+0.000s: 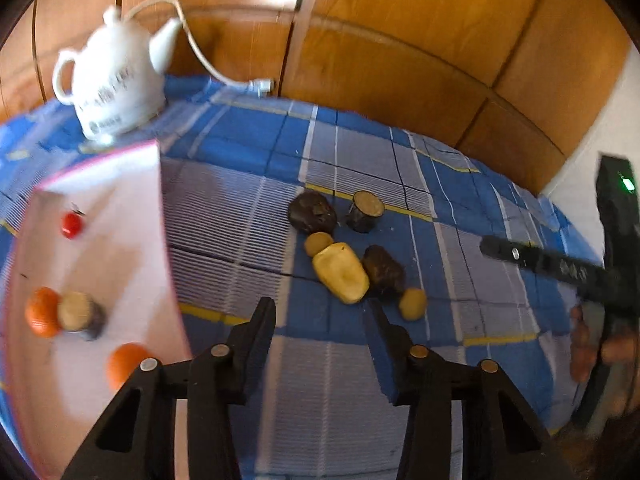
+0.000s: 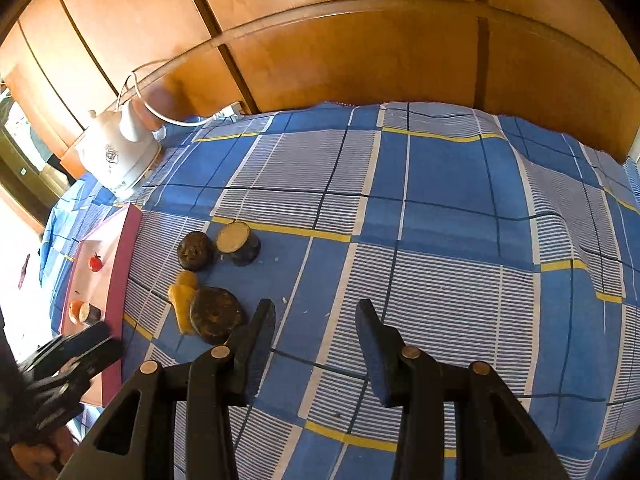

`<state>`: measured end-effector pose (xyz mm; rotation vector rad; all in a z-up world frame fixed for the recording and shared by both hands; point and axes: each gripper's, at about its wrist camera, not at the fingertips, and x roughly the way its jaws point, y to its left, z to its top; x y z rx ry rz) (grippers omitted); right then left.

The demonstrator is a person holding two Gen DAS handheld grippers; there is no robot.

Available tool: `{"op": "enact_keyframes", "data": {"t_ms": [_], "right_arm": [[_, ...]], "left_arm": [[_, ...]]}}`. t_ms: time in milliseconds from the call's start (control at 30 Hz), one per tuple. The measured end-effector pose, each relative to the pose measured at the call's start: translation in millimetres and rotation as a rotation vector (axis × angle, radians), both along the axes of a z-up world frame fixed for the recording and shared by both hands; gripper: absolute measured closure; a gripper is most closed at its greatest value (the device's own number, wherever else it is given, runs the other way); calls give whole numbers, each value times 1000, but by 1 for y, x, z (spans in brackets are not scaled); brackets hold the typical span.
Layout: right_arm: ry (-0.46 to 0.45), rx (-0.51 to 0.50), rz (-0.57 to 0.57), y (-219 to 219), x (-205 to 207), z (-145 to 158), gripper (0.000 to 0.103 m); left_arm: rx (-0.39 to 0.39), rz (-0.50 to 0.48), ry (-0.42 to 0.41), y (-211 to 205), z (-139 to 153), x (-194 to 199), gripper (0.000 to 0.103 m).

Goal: Organize fruits
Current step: 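Move the left tool toward the yellow pepper pieces while the right tool withdraws from the tray, then close the left tool on the yellow pepper piece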

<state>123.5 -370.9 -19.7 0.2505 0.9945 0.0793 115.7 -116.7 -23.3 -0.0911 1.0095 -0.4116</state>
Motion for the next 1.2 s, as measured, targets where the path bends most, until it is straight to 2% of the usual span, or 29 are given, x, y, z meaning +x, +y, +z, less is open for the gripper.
{"op": "enact_keyframes", "data": {"t_ms": [133, 267, 367, 400, 600, 633, 733, 833, 867, 933, 1000, 1100, 1200], "right_arm": [[4, 14, 3, 0, 2, 0, 61], [-3, 13, 9, 1, 3, 2, 61], [-3, 14, 14, 1, 3, 2, 61], [-3, 16, 15, 1, 3, 3, 61], [-7, 9, 22, 3, 2, 4, 61], [-6, 4, 21, 3, 2, 4, 61], [-3, 2, 8, 1, 2, 4, 61], [-4, 4, -4, -2, 2, 5, 61], [-5, 8, -5, -2, 2, 6, 61], [-2, 6, -5, -2, 2, 5, 61], [-3, 5, -1, -1, 2, 6, 61], [-15, 12, 8, 0, 1, 10, 61], [-17, 22, 8, -1, 1, 11, 61]], "left_arm": [[-60, 41, 73, -14, -14, 24, 55], [-82, 69, 100, -27, -27, 39, 54], [-89, 79, 103, -29, -36, 45, 59], [-100, 73, 98, -27, -36, 44, 66], [-80, -4, 74, -20, -34, 26, 74], [-79, -15, 86, -20, -35, 23, 79], [-60, -37, 124, -18, -43, 10, 79], [-14, -52, 100, -17, -43, -3, 79], [-3, -57, 92, -18, -41, -4, 78], [10, -68, 81, -19, -36, -4, 69], [19, -58, 66, -20, -30, 0, 65], [19, -14, 79, -19, -26, 9, 46], [87, 24, 92, -22, -30, 19, 45]]}}
